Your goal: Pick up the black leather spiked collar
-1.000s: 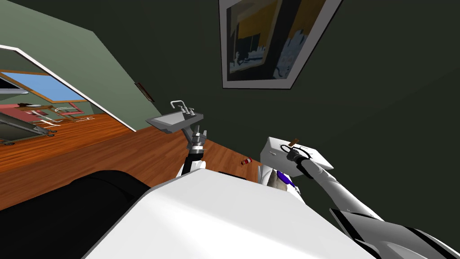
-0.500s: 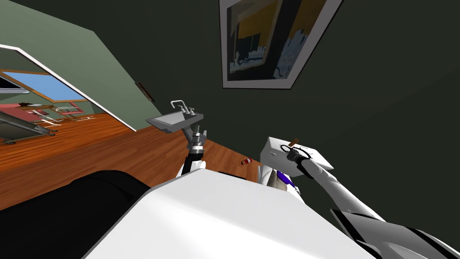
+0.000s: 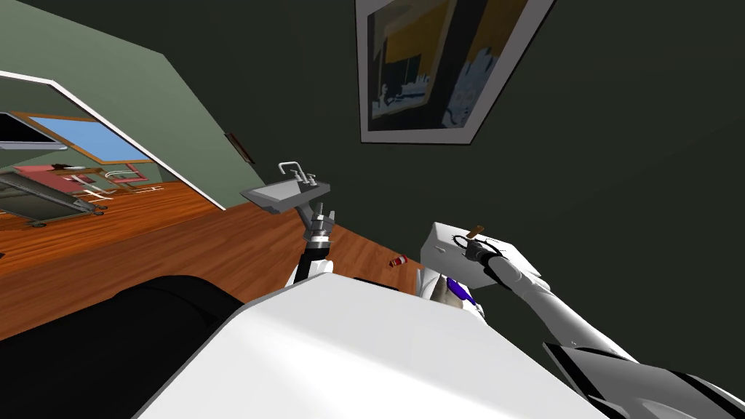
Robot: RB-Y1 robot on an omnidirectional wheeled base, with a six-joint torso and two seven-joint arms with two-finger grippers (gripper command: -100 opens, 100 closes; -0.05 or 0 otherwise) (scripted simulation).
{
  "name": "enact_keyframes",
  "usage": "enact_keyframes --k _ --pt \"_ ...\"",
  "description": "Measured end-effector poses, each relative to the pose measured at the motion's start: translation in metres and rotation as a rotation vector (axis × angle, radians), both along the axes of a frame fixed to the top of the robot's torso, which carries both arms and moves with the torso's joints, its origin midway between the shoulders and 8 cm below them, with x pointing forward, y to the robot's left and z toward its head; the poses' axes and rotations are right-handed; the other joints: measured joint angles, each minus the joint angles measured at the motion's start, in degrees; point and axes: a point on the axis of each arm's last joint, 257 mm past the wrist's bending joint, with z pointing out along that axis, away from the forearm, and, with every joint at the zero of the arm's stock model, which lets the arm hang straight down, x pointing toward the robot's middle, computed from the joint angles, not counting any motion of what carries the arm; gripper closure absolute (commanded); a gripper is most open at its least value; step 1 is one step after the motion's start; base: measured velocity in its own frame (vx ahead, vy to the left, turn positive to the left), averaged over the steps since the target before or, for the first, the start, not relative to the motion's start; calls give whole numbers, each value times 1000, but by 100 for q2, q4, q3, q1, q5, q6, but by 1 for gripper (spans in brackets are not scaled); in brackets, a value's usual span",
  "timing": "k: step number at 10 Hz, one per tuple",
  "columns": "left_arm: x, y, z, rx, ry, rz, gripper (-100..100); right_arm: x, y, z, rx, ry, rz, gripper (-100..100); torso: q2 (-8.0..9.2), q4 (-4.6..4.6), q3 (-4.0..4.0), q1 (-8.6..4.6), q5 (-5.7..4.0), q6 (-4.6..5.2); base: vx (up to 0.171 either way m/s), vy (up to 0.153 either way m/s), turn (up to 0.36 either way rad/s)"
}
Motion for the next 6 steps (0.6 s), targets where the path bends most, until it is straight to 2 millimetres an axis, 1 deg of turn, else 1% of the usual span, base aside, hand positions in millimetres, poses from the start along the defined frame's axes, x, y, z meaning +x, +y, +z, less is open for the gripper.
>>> enact_keyframes --k 4,5,6 --pt "0 0 0 0 0 0 0 -6 3 -3 -93 77 82 -100 4 1 3 1 0 1 -8 -51 35" --pt "0 0 0 0 0 0 0 -7 3 -5 -112 94 98 -100 1 0 1 2 0 0 1 -23 9" --pt "0 0 0 0 0 0 0 -8 3 -5 -114 97 100 0 0 0 0 10 1 1 0 0 0"
